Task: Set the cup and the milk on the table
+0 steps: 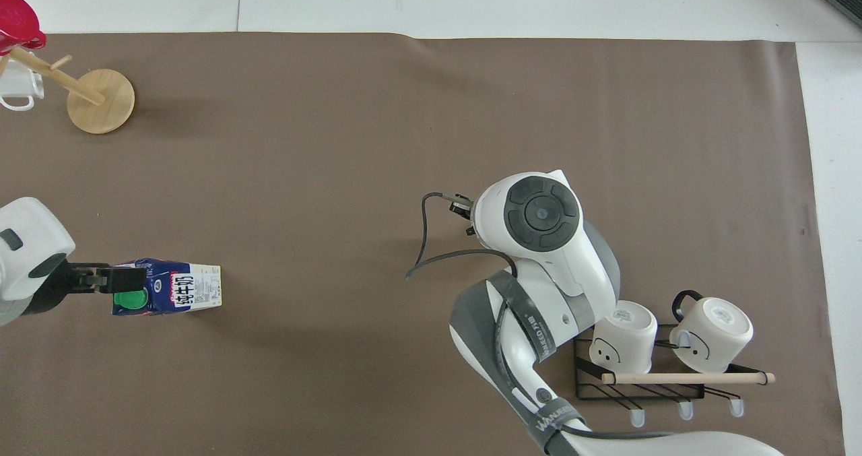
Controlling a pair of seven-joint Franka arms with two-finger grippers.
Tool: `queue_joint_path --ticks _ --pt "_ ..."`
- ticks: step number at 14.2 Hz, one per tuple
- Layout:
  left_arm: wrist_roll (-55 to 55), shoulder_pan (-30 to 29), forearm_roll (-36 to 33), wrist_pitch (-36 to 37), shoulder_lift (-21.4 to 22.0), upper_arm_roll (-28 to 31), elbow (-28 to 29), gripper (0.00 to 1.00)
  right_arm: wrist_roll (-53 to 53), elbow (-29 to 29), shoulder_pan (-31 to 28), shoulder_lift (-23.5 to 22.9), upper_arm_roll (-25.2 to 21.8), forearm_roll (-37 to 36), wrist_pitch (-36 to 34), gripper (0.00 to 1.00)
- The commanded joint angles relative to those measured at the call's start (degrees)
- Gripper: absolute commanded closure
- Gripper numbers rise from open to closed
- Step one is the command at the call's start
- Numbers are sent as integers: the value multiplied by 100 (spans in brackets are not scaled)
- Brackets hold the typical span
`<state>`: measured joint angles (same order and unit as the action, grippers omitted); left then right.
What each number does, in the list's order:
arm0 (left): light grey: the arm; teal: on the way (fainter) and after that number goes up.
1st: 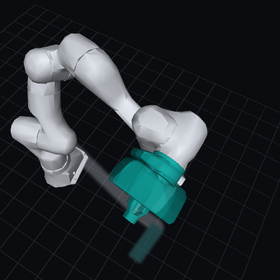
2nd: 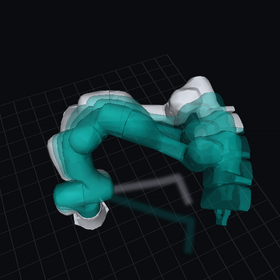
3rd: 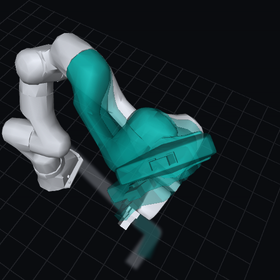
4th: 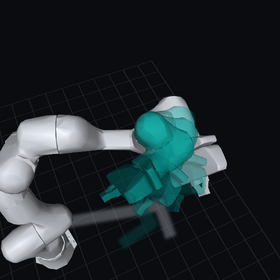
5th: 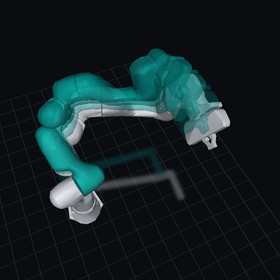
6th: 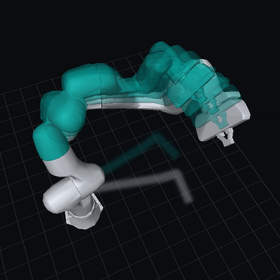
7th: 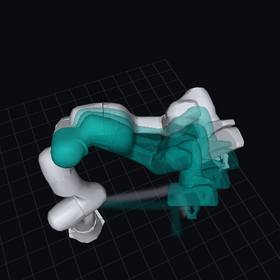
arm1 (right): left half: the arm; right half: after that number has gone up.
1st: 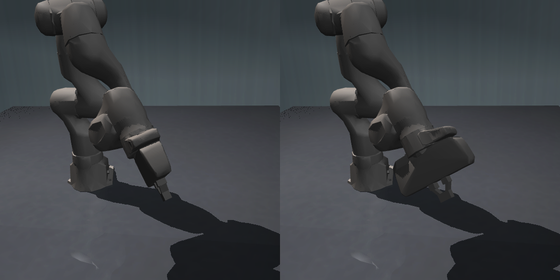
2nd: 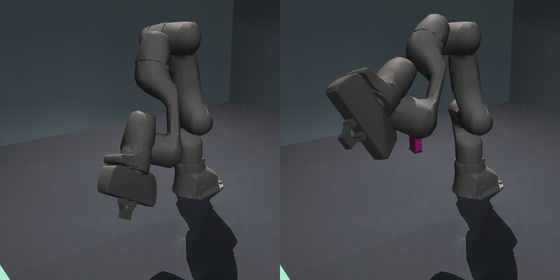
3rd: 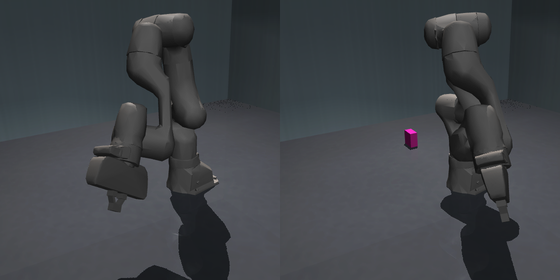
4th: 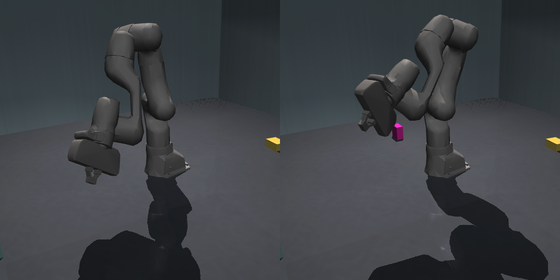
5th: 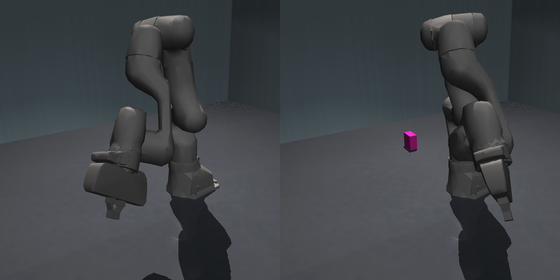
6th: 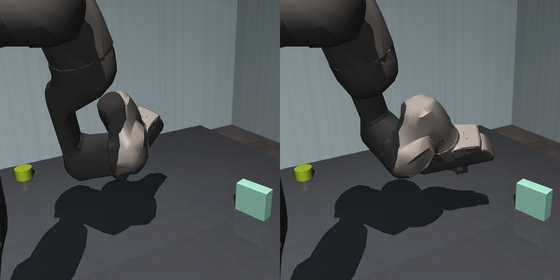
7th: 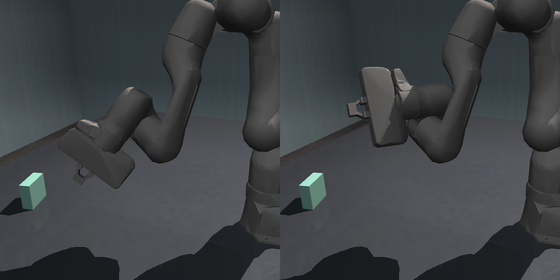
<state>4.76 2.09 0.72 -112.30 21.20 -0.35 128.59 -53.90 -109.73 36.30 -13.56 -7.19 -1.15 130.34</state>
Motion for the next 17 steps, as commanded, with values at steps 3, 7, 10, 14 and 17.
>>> queue_joint_path --ticks 3,7,10,14,17 --pt "87 98 -28 -441 332 -87 535 0 -218 48 273 -94 -2 71 9 100" --pt "87 90 -28 -722 394 -105 799 0 -261 48 431 -313 77 71 218 100" --pt "87 90 -36 -846 403 -105 861 0 -261 48 431 -340 113 80 299 100" --pt "87 81 -36 -1074 446 -105 1107 0 -218 57 431 -366 253 256 316 100" --pt "87 37 -36 -1363 481 -105 1352 0 -235 48 466 -463 280 256 510 100"
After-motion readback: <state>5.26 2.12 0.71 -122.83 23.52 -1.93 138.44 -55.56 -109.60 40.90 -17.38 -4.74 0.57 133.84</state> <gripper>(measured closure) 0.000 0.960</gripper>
